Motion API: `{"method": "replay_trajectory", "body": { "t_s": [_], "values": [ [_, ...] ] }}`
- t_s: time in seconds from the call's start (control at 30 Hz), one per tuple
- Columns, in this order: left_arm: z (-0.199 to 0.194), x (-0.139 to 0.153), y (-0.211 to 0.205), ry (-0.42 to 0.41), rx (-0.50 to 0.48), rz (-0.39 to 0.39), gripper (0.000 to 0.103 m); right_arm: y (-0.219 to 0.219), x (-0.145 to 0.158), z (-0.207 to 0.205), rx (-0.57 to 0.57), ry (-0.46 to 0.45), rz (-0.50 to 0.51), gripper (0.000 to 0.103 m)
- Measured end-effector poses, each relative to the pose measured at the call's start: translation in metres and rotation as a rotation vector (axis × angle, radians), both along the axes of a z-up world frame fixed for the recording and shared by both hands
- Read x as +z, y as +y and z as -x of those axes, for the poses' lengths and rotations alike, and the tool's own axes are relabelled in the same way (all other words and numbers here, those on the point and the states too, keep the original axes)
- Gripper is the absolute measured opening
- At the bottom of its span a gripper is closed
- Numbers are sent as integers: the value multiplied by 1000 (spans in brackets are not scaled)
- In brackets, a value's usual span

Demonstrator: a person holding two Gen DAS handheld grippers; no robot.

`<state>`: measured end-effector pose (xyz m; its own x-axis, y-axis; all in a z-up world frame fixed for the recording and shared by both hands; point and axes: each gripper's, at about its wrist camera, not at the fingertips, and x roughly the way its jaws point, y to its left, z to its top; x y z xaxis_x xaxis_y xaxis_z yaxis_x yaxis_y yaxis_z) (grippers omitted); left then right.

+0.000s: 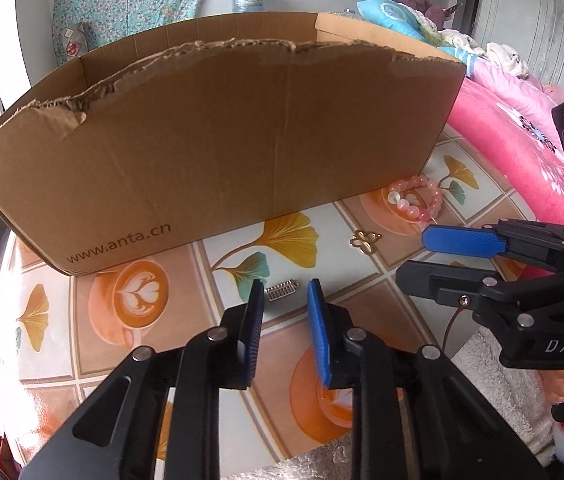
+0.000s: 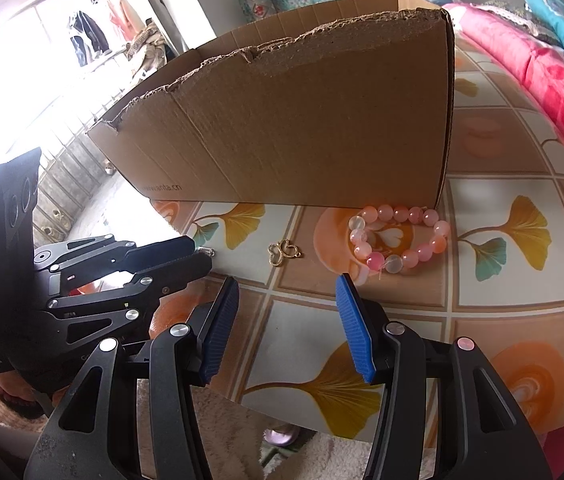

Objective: Organize jewelry
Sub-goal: 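Close the left gripper on the small silver rectangular charm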

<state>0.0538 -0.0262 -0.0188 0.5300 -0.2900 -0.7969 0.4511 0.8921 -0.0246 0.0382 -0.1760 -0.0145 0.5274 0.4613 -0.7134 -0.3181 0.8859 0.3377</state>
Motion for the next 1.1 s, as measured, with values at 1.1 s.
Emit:
{"method": "replay_trajectory", "body": {
  "t_s": [1.1],
  "values": [
    [3,8,-9,-76,-12,-17,14,8,0,-1,-7,-8,4,49]
  ]
}}
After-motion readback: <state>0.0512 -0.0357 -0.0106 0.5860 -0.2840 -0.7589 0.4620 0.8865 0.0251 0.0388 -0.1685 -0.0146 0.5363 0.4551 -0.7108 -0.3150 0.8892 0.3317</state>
